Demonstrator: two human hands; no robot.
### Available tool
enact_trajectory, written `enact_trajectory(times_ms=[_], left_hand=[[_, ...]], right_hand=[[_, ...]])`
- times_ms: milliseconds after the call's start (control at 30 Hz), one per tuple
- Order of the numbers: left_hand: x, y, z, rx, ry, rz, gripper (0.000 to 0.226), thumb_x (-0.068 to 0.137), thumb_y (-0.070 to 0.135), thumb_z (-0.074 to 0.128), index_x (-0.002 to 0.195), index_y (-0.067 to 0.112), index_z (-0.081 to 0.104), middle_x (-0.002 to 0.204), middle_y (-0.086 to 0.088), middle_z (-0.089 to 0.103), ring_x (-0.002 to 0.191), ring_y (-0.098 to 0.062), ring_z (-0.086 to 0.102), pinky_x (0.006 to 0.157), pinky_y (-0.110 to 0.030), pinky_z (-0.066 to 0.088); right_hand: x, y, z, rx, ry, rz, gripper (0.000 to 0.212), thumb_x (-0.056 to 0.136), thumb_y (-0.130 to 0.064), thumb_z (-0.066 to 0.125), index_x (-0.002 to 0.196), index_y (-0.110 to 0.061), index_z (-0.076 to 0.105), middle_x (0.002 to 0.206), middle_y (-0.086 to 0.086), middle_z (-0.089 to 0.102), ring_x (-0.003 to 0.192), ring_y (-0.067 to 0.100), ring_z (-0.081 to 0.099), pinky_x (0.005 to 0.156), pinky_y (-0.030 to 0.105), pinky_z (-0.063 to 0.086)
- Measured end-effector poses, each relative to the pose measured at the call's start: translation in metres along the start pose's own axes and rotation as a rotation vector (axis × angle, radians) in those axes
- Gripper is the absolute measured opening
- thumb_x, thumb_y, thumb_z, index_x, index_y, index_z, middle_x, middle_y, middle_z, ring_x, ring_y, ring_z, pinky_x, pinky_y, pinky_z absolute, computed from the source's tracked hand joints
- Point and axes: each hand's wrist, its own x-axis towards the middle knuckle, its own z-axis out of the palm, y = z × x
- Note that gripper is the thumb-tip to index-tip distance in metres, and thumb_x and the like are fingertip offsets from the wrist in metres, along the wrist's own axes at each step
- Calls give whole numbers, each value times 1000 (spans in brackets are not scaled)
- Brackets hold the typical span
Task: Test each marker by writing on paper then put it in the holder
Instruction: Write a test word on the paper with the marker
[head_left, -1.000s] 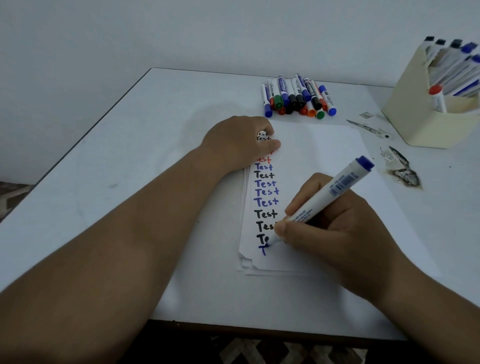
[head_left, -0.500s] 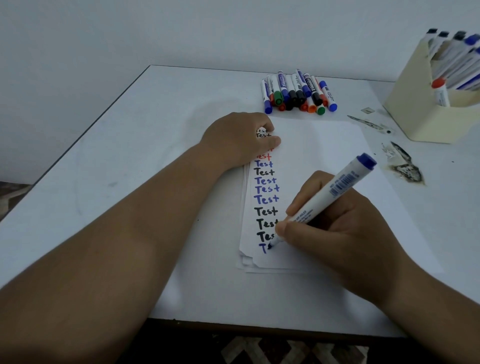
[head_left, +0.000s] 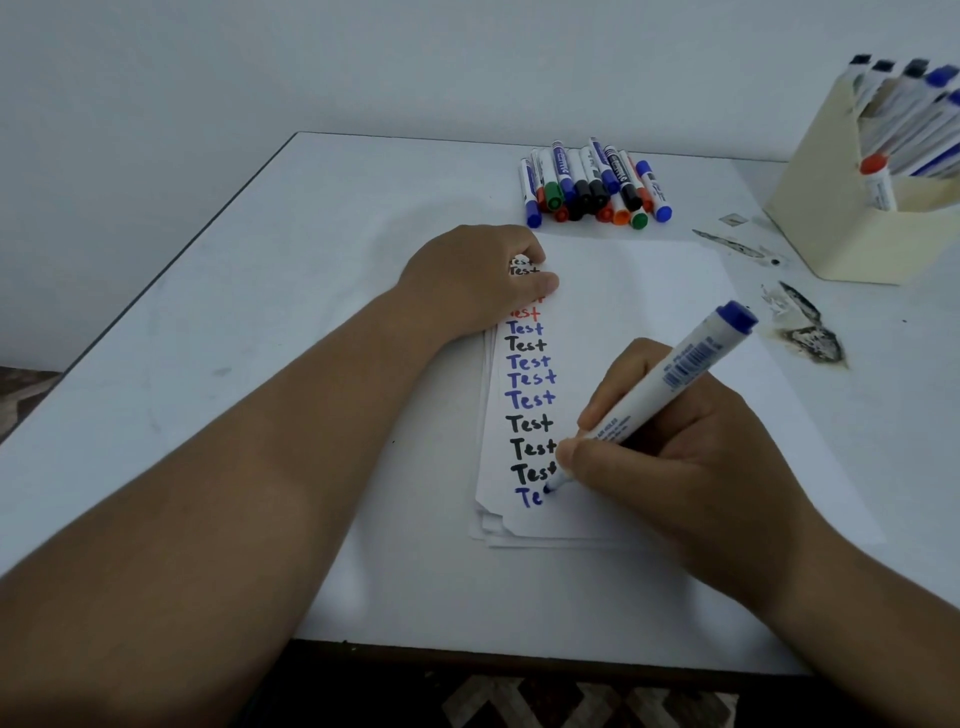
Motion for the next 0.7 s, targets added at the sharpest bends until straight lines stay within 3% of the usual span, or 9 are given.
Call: enact_trajectory(times_ms=[133,233,467,700], left_hand=[[0,0,0,-1,-4,-2,40,91,62,55,121,37,63,87,12,51,91,-11,52,75,-30,36],[0,0,0,2,-6,-4,40,91,63,55,121,37,62,90,12,52,92,-12,52,75,-30,36],[0,0,0,9,-2,-8,41,91,63,55,122,37,62,96,12,54,93,-12,51,78,-30,38],[-1,1,-2,17,-3,-11,42,91,63,55,124,37,61,97,13,53,93,-10,50,78,-30,37]], right_hand=[[0,0,-1,11,-16,6,25,76,-8,81,72,-12,57,67,8,59,57,15,55,54,17,46],[-1,-3,-1,12,-30,-4,25,74,-7,81,71,-15,58,67,9,59,59,21,56,55,17,47],[-1,-4,-1,6,43,19,21,74,3,77,69,-6,58,63,-1,61,56,7,57,53,12,45],[-1,0,-1,0,45,15,17,67,-13,73,71,-9,58,67,11,56,62,27,54,55,28,49]])
